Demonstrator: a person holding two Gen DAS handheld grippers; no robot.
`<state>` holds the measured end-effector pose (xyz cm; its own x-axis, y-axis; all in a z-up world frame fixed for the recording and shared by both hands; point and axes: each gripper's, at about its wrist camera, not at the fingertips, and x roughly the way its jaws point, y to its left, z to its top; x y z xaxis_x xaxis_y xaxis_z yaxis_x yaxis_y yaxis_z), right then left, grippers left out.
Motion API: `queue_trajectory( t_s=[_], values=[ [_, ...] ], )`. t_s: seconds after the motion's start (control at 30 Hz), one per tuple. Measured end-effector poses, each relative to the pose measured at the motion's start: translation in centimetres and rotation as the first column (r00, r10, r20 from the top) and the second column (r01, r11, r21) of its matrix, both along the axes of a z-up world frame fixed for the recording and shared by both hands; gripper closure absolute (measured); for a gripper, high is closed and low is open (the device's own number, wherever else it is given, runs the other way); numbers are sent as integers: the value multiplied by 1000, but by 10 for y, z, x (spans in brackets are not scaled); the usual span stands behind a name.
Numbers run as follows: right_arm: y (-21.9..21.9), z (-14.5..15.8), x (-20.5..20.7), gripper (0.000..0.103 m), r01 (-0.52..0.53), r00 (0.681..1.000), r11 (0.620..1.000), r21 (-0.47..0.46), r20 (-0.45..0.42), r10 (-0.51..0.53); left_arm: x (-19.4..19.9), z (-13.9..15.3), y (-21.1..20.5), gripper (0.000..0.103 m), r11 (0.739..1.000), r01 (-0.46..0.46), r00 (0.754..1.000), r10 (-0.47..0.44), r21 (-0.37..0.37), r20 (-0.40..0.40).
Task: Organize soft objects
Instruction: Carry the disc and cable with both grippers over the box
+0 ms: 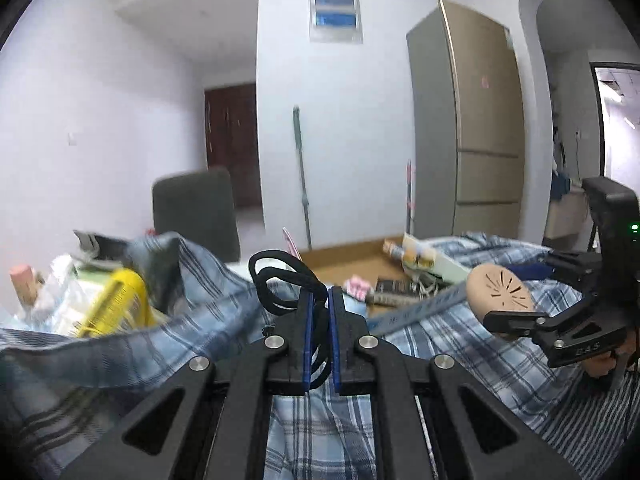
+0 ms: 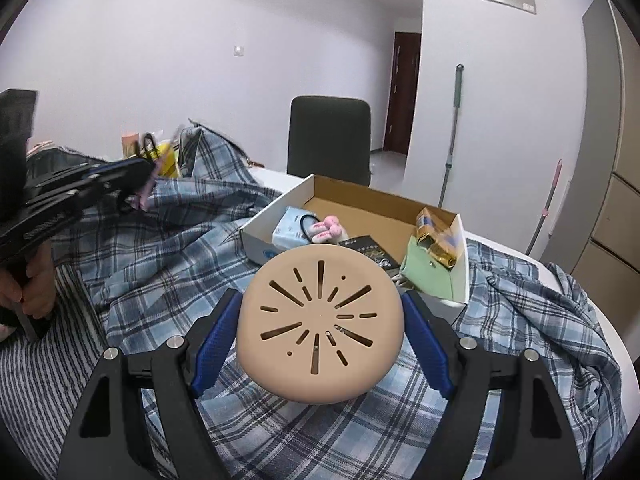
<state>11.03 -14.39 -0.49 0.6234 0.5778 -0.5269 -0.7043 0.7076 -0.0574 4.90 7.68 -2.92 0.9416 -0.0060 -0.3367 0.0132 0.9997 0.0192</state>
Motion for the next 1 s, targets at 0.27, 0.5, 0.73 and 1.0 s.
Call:
queue_trajectory(
  t_s=[0.27,0.5,0.73,1.0],
  values=[
    [-6,7,-3,24,26,998,999,37,49,-28,-17,8,-4,95,1000,0,996,-2,23,90],
    [-8,33,-1,24,54,990,995,84,125,-65,-18,23,-18,95,997,8,988,-19,72,151],
    [0,80,34,24,99,969,984,148,210,-130,9,48,-33,95,997,70,975,-72,16,211],
    [7,94,103,24,203,961,958,202,144,-234,68,63,-50,95,999,-17,962,28,-41,272]
  ],
)
